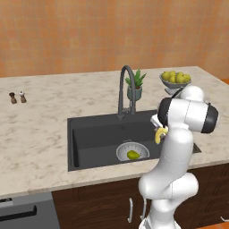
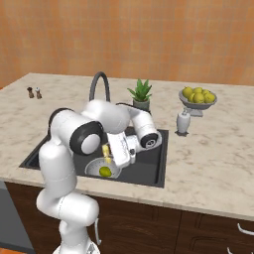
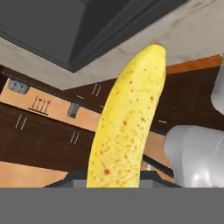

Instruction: Put the colander in the sink, put the banana, pear in the colander, and turn on the sink faucet and pour water over the colander.

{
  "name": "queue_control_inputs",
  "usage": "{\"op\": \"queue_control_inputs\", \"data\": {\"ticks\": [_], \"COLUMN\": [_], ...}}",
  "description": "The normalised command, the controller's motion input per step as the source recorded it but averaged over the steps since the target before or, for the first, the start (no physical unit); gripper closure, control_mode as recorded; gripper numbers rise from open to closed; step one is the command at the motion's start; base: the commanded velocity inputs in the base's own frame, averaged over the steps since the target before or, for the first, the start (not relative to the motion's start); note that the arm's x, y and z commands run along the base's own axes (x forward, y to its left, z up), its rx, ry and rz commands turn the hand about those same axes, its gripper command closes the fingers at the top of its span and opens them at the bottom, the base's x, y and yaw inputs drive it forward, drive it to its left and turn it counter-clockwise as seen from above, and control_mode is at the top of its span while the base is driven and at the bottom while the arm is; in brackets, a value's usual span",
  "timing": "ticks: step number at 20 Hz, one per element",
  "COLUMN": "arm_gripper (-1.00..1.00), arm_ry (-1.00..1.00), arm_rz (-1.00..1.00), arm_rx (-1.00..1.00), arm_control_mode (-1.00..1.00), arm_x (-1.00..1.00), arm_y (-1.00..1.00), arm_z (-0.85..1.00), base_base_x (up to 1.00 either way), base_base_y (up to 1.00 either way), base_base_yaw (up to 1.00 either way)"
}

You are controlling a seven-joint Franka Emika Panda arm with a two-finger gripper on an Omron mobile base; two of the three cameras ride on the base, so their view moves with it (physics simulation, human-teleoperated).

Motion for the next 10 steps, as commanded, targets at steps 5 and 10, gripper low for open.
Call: {"op": "queue_control_inputs", "data": {"ticks": [5, 10], "arm_gripper": [1.00, 1.00], "arm_ry": [0.07, 0.02], "arm_rz": [-0.08, -0.07], "arm_rx": [-0.30, -0.05], "arm_control_mode": [-1.00, -1.00], "arm_x": [0.04, 0.04], "arm_y": [0.51, 0.05], "arm_z": [-0.03, -0.31], "base_base_x": [0.00, 0.00], "base_base_y": [0.00, 0.00], "base_base_yaw": [0.00, 0.00]}}
